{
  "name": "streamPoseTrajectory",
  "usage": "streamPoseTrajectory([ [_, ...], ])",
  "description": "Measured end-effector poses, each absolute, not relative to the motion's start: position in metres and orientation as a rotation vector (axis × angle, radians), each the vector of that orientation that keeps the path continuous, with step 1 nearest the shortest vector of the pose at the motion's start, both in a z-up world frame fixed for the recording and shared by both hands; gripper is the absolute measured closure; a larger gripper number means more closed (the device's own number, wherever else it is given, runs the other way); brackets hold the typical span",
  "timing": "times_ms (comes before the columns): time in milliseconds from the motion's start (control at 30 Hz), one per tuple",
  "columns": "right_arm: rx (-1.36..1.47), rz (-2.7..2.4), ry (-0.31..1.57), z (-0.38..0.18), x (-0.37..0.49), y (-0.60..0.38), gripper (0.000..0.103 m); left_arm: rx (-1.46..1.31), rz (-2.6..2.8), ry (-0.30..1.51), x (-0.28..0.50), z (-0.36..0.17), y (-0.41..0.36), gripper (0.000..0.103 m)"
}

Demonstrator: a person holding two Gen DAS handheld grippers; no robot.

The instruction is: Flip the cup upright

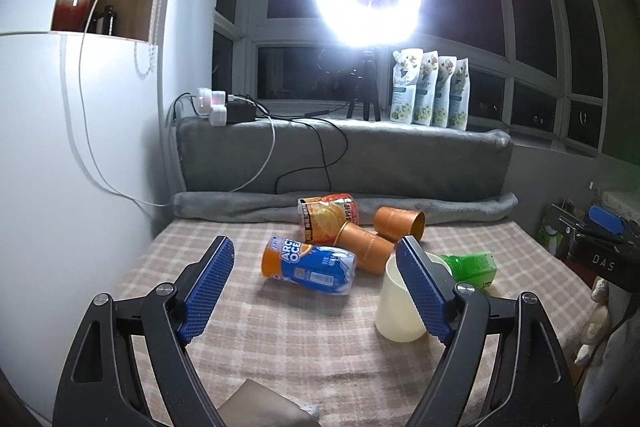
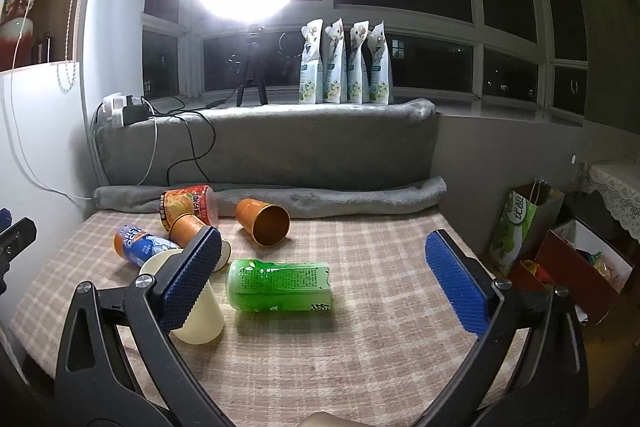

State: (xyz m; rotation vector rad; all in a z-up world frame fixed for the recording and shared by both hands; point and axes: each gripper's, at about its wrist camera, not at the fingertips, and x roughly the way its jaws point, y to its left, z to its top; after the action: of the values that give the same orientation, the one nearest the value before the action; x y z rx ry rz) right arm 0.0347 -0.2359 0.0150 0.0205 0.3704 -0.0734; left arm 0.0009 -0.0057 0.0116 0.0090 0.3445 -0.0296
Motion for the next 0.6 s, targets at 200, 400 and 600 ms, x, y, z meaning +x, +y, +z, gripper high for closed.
streamPoseTrajectory([
  [200, 0.023, -0.070, 0.372, 0.0153, 0.0340, -0.2354, 0.000, 0.003, -0.032, 0.341, -0.0012, 0.0131, -0.0066, 0.020],
  [400, 0.020, -0.073, 0.369, 0.0149, 0.0332, -0.2349, 0.000, 0.002, -0.033, 0.345, -0.0017, 0.0133, -0.0062, 0.020],
  [600, 0.022, -0.071, 0.369, 0.0146, 0.0323, -0.2351, 0.000, 0.007, -0.028, 0.339, -0.0022, 0.0135, -0.0053, 0.020],
])
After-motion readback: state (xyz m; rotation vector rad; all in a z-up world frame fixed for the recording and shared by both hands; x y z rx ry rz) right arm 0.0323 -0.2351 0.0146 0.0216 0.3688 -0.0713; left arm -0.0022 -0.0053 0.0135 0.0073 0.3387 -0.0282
